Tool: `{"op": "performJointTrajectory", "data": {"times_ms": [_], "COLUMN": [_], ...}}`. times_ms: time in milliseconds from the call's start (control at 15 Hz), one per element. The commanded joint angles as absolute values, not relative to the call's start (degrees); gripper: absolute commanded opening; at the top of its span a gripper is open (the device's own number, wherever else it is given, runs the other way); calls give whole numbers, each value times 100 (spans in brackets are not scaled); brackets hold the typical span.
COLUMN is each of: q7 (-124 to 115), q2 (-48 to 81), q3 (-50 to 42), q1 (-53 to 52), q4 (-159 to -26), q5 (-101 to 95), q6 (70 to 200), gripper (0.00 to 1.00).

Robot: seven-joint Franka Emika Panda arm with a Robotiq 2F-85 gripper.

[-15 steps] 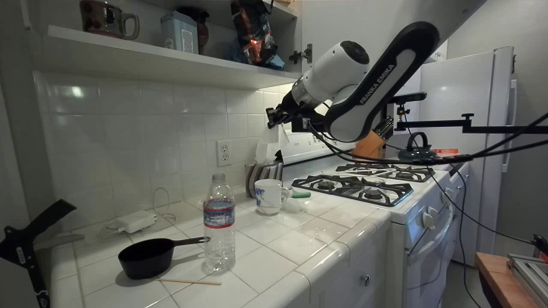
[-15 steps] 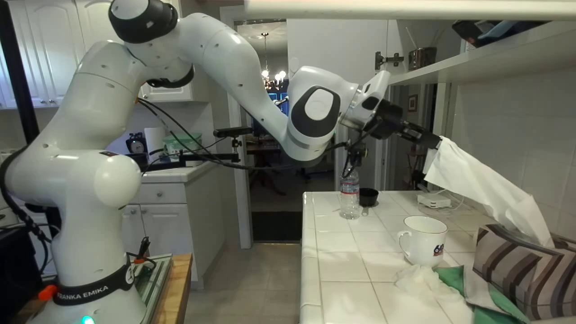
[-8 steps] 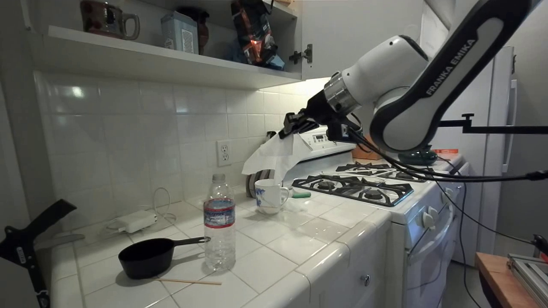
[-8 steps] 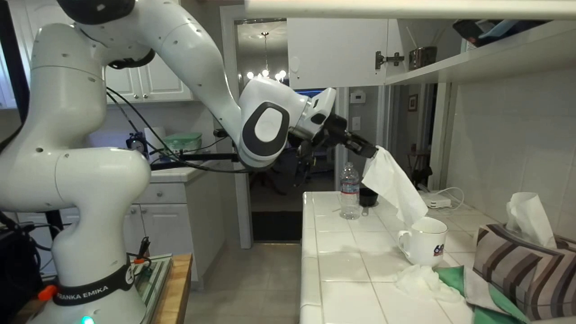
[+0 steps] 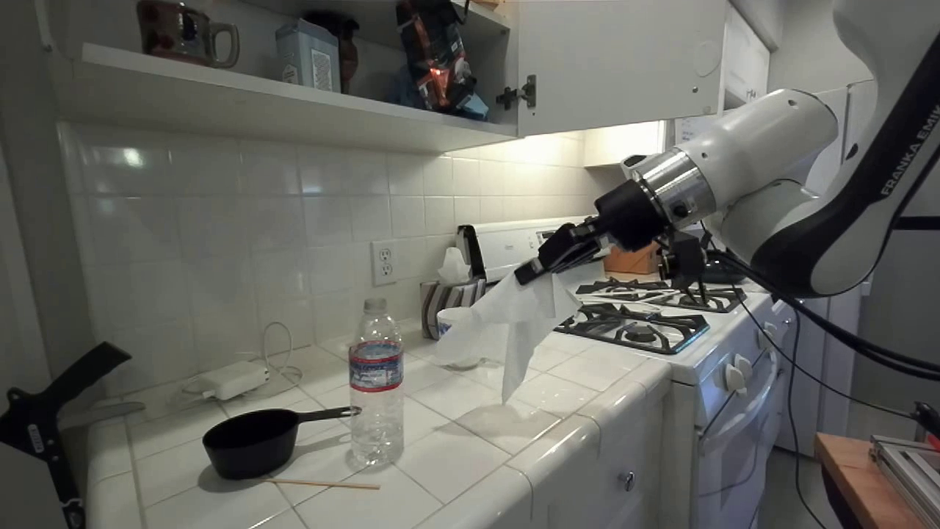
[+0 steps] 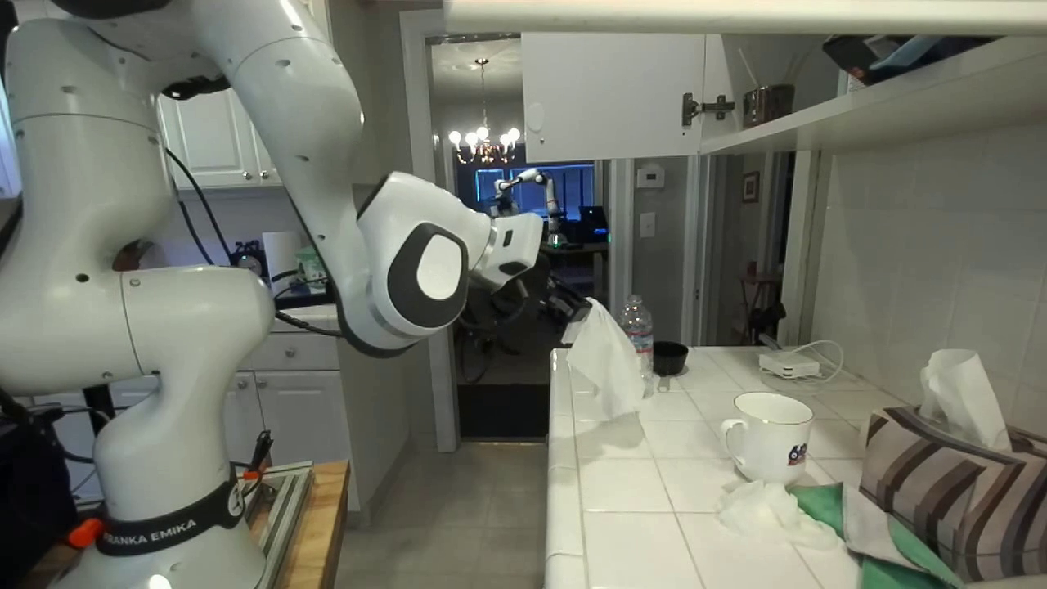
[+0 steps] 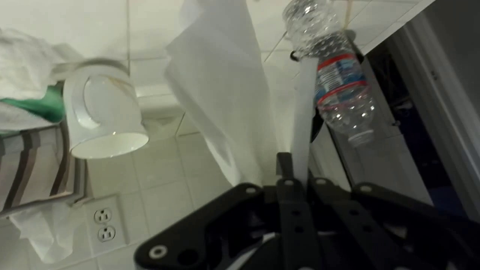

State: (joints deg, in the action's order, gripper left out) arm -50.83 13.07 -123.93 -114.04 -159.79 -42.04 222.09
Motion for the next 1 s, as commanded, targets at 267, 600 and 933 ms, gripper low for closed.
{"op": "performJointTrajectory", "data": {"times_ms": [267, 600, 933], "q7": [-7643, -9657, -11002], "q2": [1421, 1664, 1027], "q3": [-13271, -13547, -12933], "q1": [-11250, -11005, -10161], "q4": [-15958, -15678, -14968], "q5": [-7685, -9649, -10333], "q6": [21090, 20088, 19606], "gripper": [0, 0, 0]}}
